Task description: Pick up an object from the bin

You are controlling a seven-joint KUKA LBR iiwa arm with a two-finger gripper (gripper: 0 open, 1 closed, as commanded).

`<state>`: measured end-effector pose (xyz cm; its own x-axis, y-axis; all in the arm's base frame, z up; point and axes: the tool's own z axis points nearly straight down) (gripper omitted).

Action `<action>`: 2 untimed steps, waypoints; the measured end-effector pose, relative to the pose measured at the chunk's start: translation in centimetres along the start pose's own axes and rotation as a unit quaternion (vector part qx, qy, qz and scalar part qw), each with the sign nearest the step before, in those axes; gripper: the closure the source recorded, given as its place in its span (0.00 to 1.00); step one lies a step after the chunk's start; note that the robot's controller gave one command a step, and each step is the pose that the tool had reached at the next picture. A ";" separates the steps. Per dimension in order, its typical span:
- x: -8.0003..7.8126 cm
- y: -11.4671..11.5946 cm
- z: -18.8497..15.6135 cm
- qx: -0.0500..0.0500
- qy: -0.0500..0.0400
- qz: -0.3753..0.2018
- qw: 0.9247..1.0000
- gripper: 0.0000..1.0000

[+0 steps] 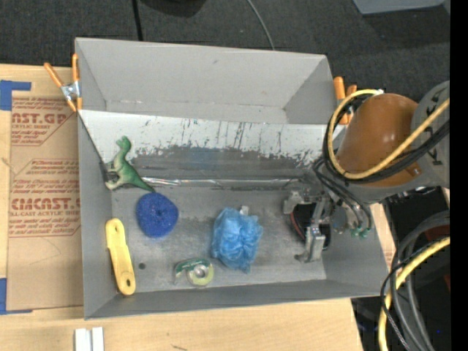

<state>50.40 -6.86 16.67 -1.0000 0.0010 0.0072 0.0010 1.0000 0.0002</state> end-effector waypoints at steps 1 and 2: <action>-0.2 0.0 -0.4 0.000 -0.004 -0.001 1.000 0.00; -3.7 4.5 0.7 0.000 -0.003 0.049 0.999 0.00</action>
Offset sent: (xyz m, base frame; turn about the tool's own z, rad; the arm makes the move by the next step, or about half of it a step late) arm 0.0794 0.1037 -0.0212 0.2060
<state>54.14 -2.34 15.99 -0.9951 0.0987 0.0007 0.0987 0.9951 -0.0002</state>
